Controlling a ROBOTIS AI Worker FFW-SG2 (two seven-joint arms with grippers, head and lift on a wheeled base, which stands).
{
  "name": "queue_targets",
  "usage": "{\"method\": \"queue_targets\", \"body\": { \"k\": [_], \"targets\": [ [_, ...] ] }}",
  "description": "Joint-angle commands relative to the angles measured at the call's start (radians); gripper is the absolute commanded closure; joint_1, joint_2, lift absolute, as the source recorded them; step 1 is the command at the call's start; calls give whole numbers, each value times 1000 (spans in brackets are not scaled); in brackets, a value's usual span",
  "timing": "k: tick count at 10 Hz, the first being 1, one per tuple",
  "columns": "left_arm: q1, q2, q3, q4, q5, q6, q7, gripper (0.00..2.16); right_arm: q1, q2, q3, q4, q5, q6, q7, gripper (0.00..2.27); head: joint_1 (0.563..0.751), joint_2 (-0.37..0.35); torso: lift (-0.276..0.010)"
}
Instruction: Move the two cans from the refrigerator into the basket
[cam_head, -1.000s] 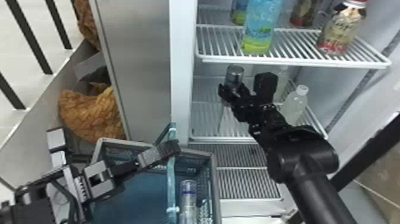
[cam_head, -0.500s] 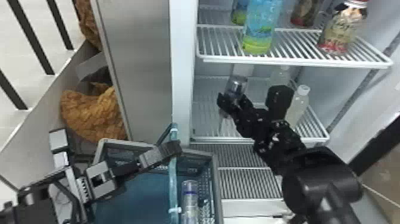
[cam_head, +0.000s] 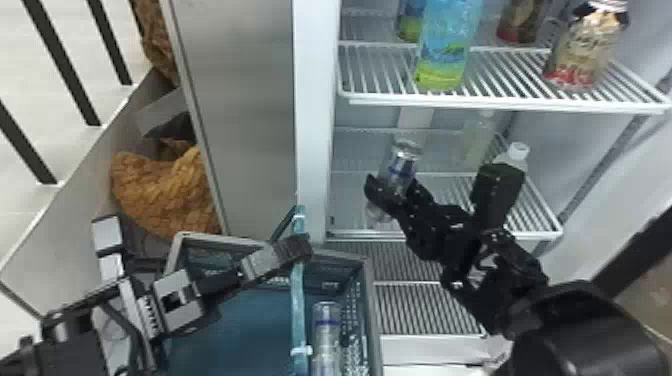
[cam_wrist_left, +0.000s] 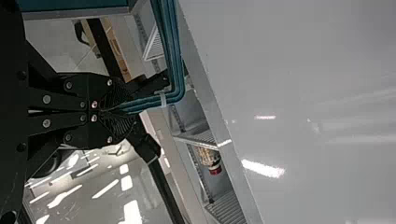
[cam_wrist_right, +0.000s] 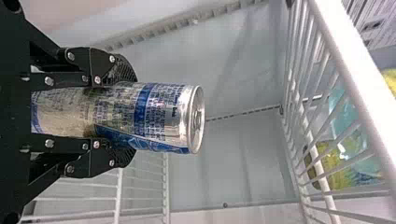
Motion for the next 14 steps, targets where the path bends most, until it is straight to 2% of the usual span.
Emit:
{"method": "queue_targets", "body": {
  "k": [1,6,10,11,13,14],
  "targets": [
    [0,0,-2,0,1,0,0,1210,50,-14,-2,-77,-37,41,4,1279,695,-64,-219],
    [3,0,-2,0,7,-3,0,1210,229,-38,8,-270,-150,132,48,1279,695,-13,-219],
    [5,0,-4,0,13,-5,0,1210,258,-35,74,-229,-192,154,104,1277,695,48,-219],
    [5,0,-4,0,11,-5,0,1210,256,-29,82,-212,-200,154,113,1122,695,65,-219],
    [10,-1,-4,0,13,-5,0,1210,244,-15,80,-170,-226,171,137,358,695,85,-219],
    [10,-1,-4,0,13,-5,0,1210,249,-9,66,-170,-224,169,140,116,695,91,-219]
  ]
}}
